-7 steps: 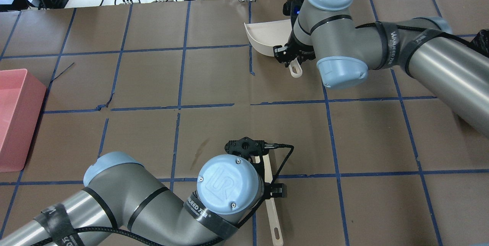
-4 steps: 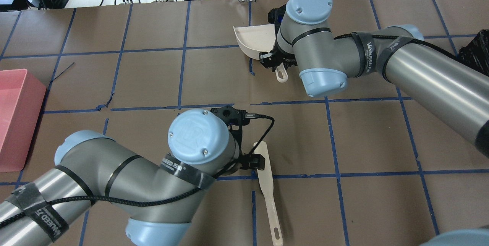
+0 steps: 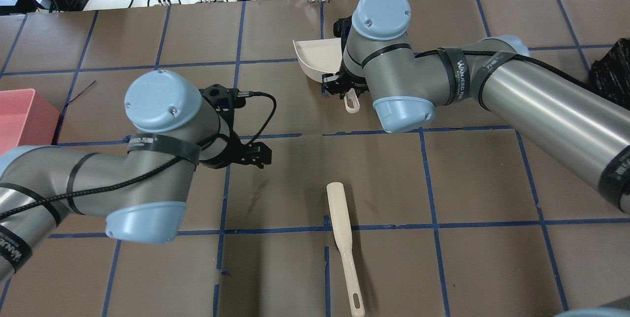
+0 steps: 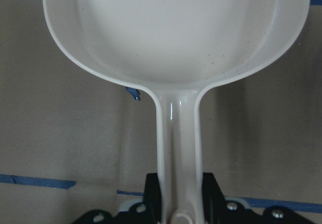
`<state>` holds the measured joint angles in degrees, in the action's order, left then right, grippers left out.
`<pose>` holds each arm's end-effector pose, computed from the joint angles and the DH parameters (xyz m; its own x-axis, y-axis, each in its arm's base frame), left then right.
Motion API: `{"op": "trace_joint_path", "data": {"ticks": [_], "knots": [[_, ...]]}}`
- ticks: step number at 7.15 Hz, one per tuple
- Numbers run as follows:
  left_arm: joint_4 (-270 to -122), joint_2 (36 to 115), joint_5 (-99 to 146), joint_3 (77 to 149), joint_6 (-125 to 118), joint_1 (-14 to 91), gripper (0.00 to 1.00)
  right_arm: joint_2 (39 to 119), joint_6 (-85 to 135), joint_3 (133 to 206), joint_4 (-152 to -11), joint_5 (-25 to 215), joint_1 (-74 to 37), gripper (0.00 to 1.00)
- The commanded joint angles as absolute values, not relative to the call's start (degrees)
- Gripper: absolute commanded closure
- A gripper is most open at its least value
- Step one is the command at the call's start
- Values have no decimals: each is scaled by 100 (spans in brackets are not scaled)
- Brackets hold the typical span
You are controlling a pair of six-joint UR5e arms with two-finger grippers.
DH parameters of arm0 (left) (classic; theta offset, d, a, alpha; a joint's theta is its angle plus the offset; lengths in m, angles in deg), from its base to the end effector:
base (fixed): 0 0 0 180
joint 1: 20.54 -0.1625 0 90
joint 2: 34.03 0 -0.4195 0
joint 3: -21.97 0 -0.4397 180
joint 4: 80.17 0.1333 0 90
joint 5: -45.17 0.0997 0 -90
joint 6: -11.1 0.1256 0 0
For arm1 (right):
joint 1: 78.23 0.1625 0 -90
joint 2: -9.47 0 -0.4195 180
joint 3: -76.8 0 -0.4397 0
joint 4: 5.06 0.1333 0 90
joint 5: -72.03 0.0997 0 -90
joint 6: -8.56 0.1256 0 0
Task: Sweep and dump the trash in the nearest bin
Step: 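Release the brush on the table with the left gripper and raise it away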
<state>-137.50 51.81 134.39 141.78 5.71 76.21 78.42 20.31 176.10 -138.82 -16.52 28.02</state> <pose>-0.1905 -0.4610 0.2781 -0.9993 0.0261 0.0249 0.0229 0.9925 -0.1204 0.3147 -0.5918 0.2328 -0.9935 -0.0892 -0.0713 -0.0714 0.9724 -0.2220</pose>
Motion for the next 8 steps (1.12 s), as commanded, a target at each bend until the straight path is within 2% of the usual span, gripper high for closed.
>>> {"op": "trace_joint_path", "data": {"ticks": [1, 4, 8], "knots": [[-15041, 5175, 13455, 13171, 1308, 6826, 0, 7601, 2226, 17576, -13970, -2059, 3153, 100], [-15690, 5166, 13464, 12298, 1925, 6243, 0, 7513, 2332, 17558, -13970, -2061, 3225, 98], [-15778, 5289, 13402, 11814, 1927, 6242, 0, 7469, 2606, 17541, -13953, -1947, 3225, 97]]}}
